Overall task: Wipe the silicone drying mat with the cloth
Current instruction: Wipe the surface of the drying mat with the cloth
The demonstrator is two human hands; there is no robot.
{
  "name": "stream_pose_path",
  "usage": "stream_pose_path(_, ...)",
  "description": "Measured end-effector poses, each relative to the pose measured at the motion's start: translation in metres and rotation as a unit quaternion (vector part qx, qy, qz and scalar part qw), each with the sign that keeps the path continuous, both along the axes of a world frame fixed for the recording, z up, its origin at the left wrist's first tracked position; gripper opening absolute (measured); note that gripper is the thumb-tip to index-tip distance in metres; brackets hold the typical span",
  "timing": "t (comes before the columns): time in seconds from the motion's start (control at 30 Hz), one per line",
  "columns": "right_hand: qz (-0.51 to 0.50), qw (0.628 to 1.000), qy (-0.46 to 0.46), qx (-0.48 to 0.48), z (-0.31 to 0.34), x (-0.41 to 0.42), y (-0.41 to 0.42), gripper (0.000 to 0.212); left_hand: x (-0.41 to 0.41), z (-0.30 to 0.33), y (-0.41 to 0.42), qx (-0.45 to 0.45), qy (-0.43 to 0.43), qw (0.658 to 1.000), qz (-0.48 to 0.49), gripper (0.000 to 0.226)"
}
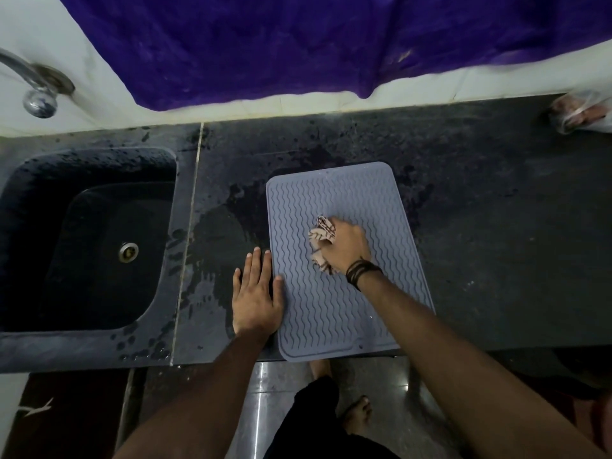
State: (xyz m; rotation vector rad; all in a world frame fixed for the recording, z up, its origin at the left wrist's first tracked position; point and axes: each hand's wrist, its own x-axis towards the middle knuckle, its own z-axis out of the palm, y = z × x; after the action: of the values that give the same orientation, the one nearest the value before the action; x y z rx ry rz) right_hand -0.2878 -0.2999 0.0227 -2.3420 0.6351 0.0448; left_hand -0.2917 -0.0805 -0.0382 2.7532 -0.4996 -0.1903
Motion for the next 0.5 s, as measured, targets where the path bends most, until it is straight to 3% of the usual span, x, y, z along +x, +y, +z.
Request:
stream_pose_path(0.2,0.080,0.996,0.004,-0.038,-0.002,-0.039,0.013,0.019,0.001,-0.003,0.002,-0.002,0.003,1.000,-0.004,0.066)
stream_pose_path(0.37,0.144,0.988,0.006,-0.049,0.011,-0.053,0.016,0.027,0.000,-0.005,0.002,-0.010,-0.006,1.000,-0.003,0.065)
stream_pose_path(0.5,0.126,0.982,-0.073,-0.120,0.016,-0.013,0.008,0.049,0.000,-0.007,0.002,0.000,-0.007,1.000,-0.004,0.063)
